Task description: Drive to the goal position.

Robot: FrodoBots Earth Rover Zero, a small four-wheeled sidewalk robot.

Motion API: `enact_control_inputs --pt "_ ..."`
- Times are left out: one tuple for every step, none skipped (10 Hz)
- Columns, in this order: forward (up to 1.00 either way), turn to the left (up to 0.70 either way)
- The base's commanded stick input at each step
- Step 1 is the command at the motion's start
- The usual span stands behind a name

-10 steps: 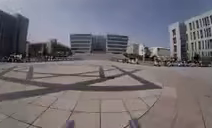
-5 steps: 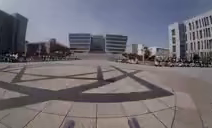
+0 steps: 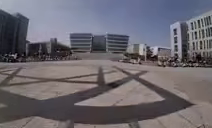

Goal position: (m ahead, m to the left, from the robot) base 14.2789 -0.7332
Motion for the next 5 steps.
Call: enact_control_inputs --pt "1.0 0.0" --pt "1.0 0.0" --pt "1.0 0.0" --pt "1.0 0.0" --pt "1.0 0.0"
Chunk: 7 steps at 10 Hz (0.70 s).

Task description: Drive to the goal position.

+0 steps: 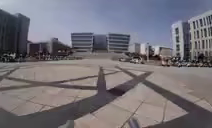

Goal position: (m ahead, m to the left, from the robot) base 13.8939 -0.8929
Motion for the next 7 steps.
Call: enact_control_inputs --pt "1.0 0.0" --pt "1.0 0.0" --pt "1.0 0.0" --pt "1.0 0.0" --pt "1.0 0.0" --pt "1.0 -0.19" --pt "1.0 -0.27"
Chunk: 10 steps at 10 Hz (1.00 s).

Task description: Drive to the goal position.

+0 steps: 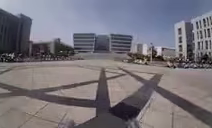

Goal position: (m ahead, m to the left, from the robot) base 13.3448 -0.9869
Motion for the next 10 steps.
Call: enact_control_inputs --pt "1.0 -0.27" --pt "1.0 -0.17" --pt "1.0 0.0" --pt "1.0 0.0" --pt "1.0 0.0" --pt "1.0 0.0" --pt "1.0 0.0" --pt "1.0 0.0" --pt "1.0 0.0" --pt "1.0 0.0"
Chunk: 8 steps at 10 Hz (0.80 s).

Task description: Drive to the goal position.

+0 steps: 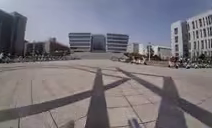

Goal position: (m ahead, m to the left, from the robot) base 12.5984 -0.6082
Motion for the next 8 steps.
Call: enact_control_inputs --pt "1.0 0.0" --pt "1.0 0.0" --pt "1.0 0.0" --pt "1.0 0.0" --pt "1.0 0.0" --pt "1.0 0.0" --pt "1.0 0.0" --pt "1.0 0.0"
